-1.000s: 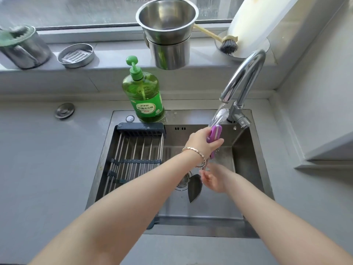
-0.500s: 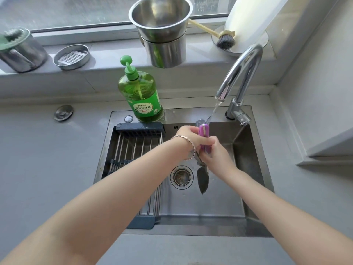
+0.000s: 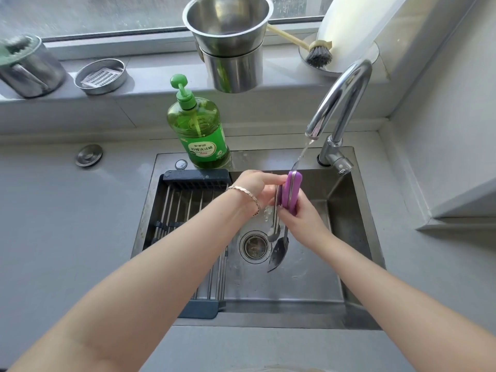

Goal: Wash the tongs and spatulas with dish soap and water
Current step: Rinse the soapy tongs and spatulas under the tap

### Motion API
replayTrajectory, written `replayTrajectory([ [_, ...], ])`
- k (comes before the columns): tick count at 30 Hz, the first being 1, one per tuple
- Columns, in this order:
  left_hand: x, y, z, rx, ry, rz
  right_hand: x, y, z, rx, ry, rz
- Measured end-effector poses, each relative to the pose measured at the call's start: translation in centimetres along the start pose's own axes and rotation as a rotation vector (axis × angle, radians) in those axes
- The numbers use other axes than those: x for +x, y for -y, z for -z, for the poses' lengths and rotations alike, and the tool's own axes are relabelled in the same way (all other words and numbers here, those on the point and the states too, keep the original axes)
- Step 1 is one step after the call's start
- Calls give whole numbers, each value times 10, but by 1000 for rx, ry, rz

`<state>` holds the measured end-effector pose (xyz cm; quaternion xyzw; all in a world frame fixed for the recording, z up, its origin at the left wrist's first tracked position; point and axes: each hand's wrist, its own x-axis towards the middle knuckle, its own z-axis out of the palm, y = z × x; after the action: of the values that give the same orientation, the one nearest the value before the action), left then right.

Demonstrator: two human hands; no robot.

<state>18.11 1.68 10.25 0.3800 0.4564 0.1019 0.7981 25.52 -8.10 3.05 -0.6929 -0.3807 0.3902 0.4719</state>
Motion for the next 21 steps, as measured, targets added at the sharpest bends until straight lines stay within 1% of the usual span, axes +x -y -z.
replayTrajectory([
  [3, 7, 1, -2, -70, -73, -49, 5, 4, -2, 54, -5, 4],
  [4, 10, 2, -4, -7, -95, -83, 6, 5, -2, 72, -20, -9],
  [7, 18, 5, -7, 551, -166, -212, 12, 8, -2, 90, -59, -69],
  [8, 20, 4, -8, 657, -194, -244, 14, 10, -2, 85, -55, -83],
  [9, 22, 4, -7, 709, -213, -266, 17, 11, -3, 86, -43, -97],
  [12, 27, 5, -6, 757, -234, -350, 25, 17, -4, 105, -24, -139],
  [14, 27, 9, -2, 705, -178, -434, 31, 23, -5, 128, -32, -130],
  [16, 24, 15, -3, 633, -87, -473, 35, 28, -5, 138, 3, -94],
  [17, 26, 19, -3, 644, -88, -500, 35, 30, -5, 131, 31, -82],
  [19, 32, 23, -5, 674, -166, -558, 33, 32, -3, 67, 72, -62],
  [21, 34, 25, -12, 611, -165, -575, 27, 29, 3, 1, 102, -43],
])
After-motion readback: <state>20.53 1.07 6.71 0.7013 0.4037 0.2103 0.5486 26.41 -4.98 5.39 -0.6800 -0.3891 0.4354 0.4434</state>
